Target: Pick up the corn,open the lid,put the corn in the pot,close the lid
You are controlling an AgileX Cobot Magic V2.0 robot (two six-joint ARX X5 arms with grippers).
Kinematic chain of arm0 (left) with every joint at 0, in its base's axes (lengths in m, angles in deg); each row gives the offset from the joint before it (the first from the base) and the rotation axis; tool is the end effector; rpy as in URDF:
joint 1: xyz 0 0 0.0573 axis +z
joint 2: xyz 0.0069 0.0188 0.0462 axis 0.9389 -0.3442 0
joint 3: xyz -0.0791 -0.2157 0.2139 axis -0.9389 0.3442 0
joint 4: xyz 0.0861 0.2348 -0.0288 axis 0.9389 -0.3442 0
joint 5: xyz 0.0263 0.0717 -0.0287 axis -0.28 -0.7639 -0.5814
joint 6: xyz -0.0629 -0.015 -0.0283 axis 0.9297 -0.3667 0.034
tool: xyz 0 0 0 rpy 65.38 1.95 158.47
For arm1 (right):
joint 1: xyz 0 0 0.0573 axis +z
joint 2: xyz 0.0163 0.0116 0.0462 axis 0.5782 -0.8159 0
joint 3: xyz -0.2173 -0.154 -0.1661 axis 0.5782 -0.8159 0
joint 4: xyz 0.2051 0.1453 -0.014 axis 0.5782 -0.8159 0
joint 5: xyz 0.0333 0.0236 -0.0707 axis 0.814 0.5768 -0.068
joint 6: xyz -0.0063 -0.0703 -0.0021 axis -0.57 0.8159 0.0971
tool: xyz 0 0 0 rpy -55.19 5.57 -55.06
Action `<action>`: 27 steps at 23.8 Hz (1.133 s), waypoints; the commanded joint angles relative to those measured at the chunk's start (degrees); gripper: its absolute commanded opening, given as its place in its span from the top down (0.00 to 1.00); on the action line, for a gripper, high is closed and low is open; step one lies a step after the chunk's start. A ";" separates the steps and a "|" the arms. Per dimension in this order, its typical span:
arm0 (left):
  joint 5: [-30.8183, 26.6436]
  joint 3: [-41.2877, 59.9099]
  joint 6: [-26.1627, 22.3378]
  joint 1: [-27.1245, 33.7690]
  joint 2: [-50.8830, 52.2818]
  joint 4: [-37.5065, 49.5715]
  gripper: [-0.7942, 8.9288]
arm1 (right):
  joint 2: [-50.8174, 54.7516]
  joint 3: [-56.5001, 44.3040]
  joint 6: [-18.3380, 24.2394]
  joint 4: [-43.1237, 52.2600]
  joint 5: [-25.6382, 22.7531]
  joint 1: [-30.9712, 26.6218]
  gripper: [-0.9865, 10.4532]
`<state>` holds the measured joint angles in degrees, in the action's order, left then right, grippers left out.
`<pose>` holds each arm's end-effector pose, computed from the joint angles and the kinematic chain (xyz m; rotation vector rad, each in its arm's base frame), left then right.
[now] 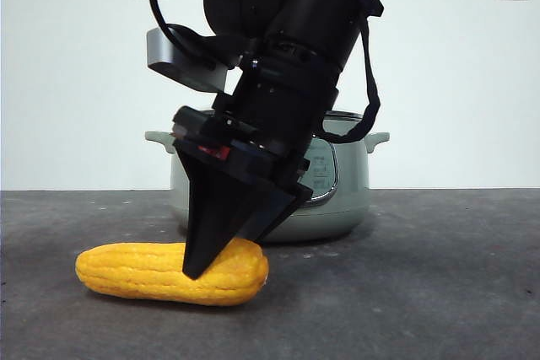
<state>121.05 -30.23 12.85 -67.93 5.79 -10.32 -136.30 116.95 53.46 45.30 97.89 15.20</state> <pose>0.0889 -0.0268 0.3626 -0.1861 0.4930 -0.5304 0.2290 0.2978 0.1996 -0.5989 1.0555 1.1333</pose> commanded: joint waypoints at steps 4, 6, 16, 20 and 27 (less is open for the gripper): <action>0.04 -0.20 -1.03 0.11 0.00 0.42 0.27 | 3.69 0.20 -3.69 -2.32 0.20 0.15 0.92; 0.04 -0.20 -2.05 0.11 -0.42 0.87 0.27 | 9.05 0.20 -4.74 -6.10 0.20 0.15 0.92; 0.48 -4.44 -1.62 -9.11 -14.69 15.39 0.27 | 46.51 0.24 -14.95 -11.72 -18.21 0.00 0.92; -5.07 -10.60 -3.34 -14.73 -22.73 16.81 0.27 | 52.06 0.24 -16.72 -15.28 -25.05 0.02 0.92; -11.30 -22.53 -9.29 -22.69 -38.51 17.05 0.27 | 57.75 0.24 -19.39 -20.96 -31.71 0.02 0.92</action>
<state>110.17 -52.24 6.29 -90.05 -31.09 6.40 -78.68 117.39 35.78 24.30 66.63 15.20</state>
